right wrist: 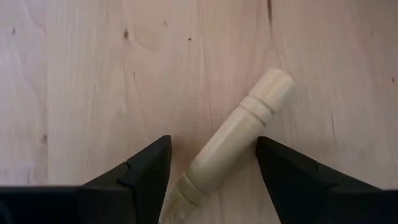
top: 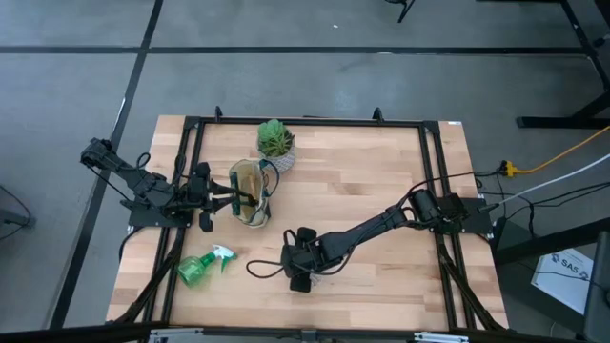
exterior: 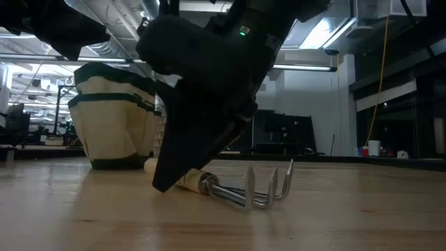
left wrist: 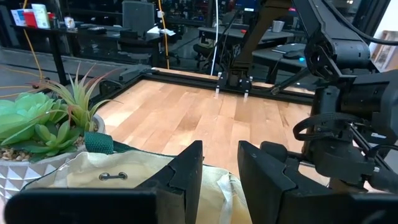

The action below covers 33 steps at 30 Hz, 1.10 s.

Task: Pick & Place Garden tools in Gardening bag
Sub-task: Put the hand rake into the gardening bag

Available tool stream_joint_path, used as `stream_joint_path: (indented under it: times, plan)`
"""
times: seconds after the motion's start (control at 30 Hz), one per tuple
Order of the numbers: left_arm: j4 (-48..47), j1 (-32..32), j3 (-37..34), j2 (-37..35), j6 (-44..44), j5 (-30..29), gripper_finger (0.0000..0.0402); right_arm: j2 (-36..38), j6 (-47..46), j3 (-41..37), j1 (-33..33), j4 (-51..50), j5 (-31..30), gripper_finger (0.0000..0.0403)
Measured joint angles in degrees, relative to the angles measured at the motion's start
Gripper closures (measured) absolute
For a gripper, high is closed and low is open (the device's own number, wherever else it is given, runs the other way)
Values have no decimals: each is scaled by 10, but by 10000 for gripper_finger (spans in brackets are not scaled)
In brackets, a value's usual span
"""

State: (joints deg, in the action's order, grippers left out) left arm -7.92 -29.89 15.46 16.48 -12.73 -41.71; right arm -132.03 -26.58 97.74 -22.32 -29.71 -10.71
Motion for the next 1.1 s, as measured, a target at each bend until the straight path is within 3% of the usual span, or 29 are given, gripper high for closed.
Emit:
stream_joint_path:
  times: [0.2, 0.63, 1.1]
  plan:
    - [0, 0, 0, 0, 0, 0, 304, 0, 18, -1, 1, 3, -5, 194]
    - [0, 0, 0, 0, 0, 0, 304, -1, 49, -1, 2, 6, -11, 323]
    - [0, 0, 0, 0, 0, 0, 304, -1, 11, -1, 6, 4, -13, 335]
